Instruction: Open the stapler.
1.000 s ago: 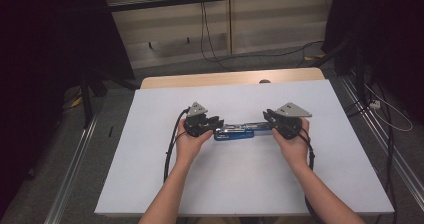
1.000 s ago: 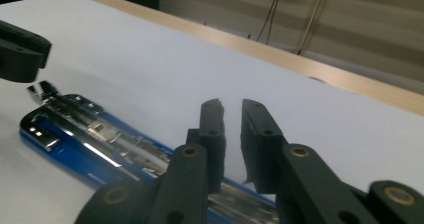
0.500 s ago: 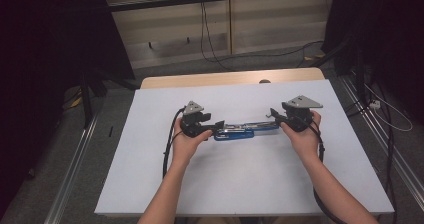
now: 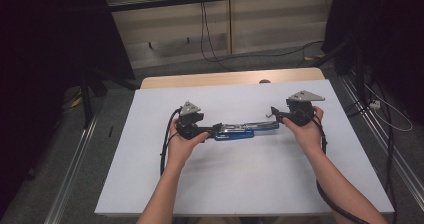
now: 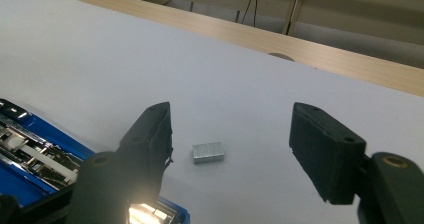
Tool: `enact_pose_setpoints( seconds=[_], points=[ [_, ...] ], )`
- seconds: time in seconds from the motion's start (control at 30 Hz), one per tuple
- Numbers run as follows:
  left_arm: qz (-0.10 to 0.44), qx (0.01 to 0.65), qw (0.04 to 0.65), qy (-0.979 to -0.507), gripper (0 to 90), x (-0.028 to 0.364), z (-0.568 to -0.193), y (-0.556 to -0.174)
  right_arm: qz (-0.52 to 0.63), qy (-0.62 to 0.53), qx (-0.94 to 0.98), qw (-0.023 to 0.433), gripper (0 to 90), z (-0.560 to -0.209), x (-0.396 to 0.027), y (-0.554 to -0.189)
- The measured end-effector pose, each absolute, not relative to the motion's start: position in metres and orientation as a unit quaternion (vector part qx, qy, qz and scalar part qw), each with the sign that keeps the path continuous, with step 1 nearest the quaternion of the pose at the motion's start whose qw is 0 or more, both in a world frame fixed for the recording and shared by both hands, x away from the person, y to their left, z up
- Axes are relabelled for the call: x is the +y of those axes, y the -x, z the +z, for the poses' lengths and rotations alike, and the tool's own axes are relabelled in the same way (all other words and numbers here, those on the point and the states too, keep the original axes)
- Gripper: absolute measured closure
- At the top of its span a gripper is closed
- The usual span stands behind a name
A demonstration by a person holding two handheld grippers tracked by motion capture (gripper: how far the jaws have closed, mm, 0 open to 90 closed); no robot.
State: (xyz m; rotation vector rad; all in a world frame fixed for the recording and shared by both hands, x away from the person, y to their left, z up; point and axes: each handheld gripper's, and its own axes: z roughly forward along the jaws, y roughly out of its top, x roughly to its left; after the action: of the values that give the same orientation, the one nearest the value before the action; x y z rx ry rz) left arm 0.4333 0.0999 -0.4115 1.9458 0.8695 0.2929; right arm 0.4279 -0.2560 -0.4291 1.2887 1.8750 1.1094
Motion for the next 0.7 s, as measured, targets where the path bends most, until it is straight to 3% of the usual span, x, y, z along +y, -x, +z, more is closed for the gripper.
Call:
enact_pose_setpoints(
  seconds=[0.27,0.7],
  points=[
    [0.121,0.352,0.472,-0.799,15.8,0.103,-0.410,-0.431,0.412,-0.496,0.711,0.282,26.8,-0.429,-0.259,-0.435],
    [0.130,0.357,0.476,-0.793,12.4,0.106,-0.409,-0.432,0.391,-0.496,0.730,0.261,27.6,-0.437,-0.257,-0.457]
  ],
)
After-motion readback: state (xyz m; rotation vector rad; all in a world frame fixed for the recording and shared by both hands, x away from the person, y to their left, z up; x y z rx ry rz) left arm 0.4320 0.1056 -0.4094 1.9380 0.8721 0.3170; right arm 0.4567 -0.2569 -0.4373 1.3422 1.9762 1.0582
